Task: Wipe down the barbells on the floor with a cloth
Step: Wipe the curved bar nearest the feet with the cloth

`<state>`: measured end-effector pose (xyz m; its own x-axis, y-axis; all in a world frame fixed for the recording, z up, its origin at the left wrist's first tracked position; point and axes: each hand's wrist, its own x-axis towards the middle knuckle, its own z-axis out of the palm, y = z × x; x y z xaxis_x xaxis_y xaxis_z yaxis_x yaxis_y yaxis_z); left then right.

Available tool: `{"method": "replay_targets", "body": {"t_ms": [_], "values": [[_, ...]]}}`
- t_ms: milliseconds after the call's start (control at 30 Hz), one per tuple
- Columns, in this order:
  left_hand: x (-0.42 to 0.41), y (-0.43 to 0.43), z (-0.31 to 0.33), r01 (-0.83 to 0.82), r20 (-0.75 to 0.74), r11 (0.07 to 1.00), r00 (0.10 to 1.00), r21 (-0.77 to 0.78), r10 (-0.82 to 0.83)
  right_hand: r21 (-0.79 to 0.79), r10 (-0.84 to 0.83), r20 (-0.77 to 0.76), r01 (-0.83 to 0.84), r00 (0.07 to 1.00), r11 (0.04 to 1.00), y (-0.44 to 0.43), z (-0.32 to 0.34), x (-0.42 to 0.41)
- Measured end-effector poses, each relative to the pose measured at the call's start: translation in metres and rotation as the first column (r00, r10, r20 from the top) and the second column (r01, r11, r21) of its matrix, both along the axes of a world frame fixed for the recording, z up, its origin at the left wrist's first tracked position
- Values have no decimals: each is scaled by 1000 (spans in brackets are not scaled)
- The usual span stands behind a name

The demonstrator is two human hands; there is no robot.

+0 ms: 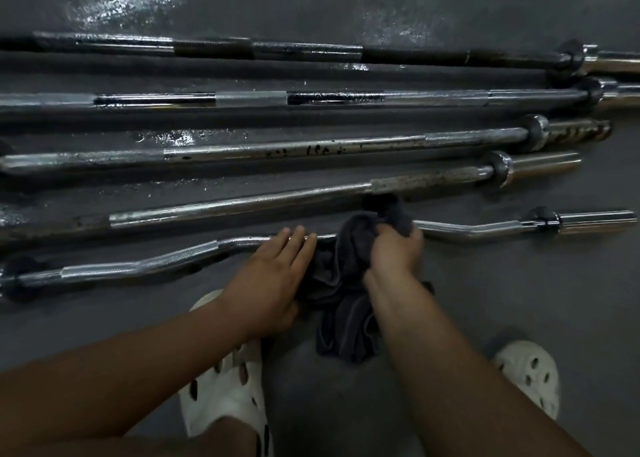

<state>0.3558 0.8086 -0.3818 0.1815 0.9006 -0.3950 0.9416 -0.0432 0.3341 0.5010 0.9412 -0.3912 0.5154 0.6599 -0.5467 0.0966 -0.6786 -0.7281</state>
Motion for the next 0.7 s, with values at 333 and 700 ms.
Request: {"method": "replay_targets", "body": {"t_ms": [333, 700], "values": [[0, 0, -3, 13, -10, 1000, 1000, 15, -13, 22, -154, -159, 160, 975, 987, 14, 1, 12], [-1, 0, 1, 21, -16, 999, 1000, -41, -21, -57, 662, 404, -705, 632, 707, -14, 5, 11]]}}
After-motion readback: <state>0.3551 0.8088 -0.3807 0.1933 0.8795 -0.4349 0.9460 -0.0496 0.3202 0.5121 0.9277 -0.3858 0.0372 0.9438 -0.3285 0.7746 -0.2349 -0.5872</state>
